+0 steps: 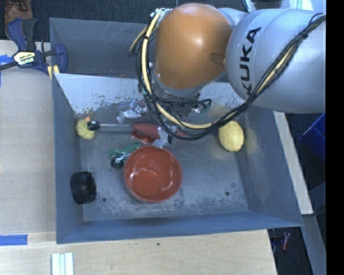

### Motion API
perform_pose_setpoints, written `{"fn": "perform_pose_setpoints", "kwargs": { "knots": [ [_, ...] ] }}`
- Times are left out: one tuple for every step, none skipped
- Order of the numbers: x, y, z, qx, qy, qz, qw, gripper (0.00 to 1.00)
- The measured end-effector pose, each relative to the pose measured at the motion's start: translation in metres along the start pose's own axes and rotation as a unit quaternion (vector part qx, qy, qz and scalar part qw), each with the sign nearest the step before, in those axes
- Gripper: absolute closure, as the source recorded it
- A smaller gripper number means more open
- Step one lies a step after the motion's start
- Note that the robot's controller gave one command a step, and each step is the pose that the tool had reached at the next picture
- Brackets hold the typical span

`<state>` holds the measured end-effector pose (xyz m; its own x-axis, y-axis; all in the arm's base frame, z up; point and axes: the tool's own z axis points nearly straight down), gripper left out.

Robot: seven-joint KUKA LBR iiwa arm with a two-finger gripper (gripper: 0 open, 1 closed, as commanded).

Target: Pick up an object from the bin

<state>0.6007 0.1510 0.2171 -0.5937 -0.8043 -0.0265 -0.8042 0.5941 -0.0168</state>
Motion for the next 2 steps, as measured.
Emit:
{"fn": "perform_pose_setpoints", "kwargs": {
  "knots": [
    [-0.0076, -0.0035, 0.0043, 0.001, -0.0008, -0.027, 0.9996, 0.0],
    [-0.0035, -0.003, 0.0052, 0.0, -0.0006, -0.147, 0.9892, 0.0]
  ]
}}
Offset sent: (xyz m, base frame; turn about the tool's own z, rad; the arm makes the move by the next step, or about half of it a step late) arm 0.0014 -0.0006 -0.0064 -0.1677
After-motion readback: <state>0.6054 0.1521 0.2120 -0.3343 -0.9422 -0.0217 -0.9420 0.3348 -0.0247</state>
